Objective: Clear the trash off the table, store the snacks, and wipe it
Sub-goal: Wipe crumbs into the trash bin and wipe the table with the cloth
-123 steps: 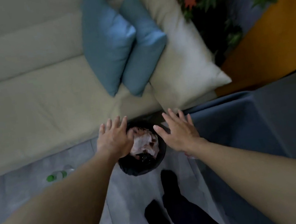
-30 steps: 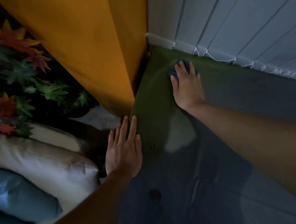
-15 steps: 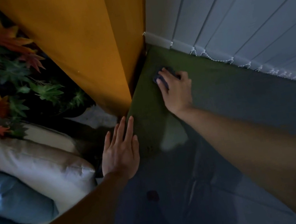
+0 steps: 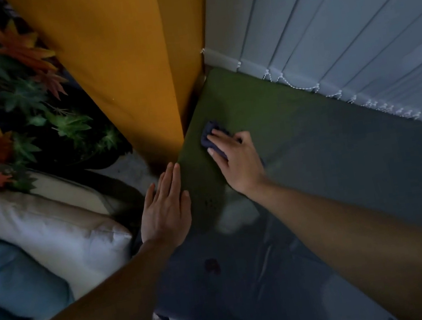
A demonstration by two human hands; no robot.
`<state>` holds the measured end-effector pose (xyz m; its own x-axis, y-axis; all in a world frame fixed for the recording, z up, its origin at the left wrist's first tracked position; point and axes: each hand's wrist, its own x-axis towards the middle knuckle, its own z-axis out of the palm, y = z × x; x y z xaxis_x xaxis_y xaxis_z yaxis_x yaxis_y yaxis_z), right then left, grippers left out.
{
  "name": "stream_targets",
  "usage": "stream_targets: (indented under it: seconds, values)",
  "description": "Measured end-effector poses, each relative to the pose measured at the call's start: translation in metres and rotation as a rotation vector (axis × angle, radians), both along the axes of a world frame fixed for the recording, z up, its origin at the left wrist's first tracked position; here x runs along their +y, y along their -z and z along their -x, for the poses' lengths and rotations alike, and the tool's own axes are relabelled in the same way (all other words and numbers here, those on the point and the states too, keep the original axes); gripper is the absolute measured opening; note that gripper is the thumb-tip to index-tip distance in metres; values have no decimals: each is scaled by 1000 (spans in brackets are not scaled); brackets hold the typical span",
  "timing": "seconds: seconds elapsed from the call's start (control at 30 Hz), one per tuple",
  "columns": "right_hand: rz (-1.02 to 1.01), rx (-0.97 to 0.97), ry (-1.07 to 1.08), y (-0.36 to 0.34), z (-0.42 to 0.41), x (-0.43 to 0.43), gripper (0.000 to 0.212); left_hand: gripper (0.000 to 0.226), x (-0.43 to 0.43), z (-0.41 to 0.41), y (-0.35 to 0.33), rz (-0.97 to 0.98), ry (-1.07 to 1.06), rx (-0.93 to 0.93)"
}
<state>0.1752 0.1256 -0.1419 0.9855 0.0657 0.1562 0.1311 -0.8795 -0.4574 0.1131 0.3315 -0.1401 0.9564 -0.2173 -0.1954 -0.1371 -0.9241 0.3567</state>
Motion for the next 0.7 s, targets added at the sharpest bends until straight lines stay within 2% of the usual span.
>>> stream_targets:
  seconds: [0.47, 0.7]
  values:
    - [-30, 34, -133, -2, 68, 27, 42, 59, 32, 87, -6, -101, -86, 31]
    - [-6, -38, -202, 2, 112, 40, 40, 59, 32, 130, -10, -142, -186, -2]
